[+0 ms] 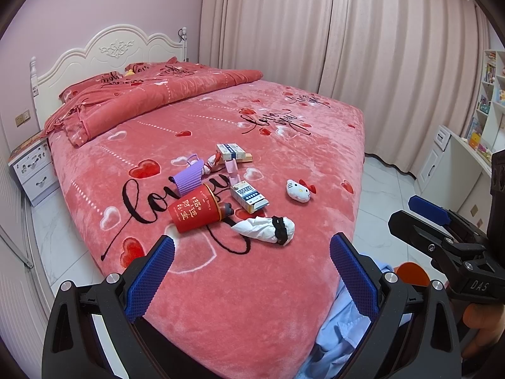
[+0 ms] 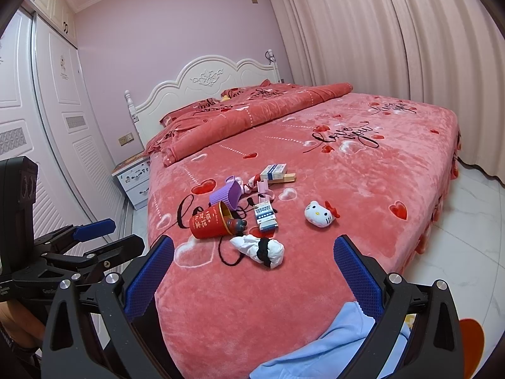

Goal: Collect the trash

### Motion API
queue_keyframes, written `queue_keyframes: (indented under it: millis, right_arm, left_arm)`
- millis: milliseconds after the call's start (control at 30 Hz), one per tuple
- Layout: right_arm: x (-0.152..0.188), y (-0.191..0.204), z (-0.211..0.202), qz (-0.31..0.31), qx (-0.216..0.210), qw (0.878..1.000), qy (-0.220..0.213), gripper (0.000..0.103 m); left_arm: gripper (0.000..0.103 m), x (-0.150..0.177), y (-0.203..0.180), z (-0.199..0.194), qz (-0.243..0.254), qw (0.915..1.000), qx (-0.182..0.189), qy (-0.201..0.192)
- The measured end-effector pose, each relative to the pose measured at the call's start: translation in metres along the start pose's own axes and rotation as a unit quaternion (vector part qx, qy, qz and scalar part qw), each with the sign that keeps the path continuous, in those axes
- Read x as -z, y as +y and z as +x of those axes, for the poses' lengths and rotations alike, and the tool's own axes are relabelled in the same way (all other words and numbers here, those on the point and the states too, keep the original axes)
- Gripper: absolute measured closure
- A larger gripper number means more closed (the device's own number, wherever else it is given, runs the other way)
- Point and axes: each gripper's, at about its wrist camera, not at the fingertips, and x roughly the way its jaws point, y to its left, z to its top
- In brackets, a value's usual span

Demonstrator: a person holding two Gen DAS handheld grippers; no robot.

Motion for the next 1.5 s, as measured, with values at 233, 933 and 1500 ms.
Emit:
queue_keyframes:
  millis: [233,933,1500]
  right_arm:
    - [0.001,-0.001,0.000,0.002,-0.001,1.000,0.002,0.004]
    - [0.004,-0.004,-0.001,0.009,-0.002,1.000,0.004,0.004]
    - [0.005,-0.004,-0.003,0.005,-0.023,1.000,0.002,0.004]
  left_arm:
    - [0.006,0.002,-0.001,0.001,0.000,1.0000,0.000,0.001]
    - [0.006,0.011,0.002,0.006,0.002,1.0000,-0.002,0.004]
    - [0.006,0.026,0.008,0.003,0.015,0.9997,0.008,0.019]
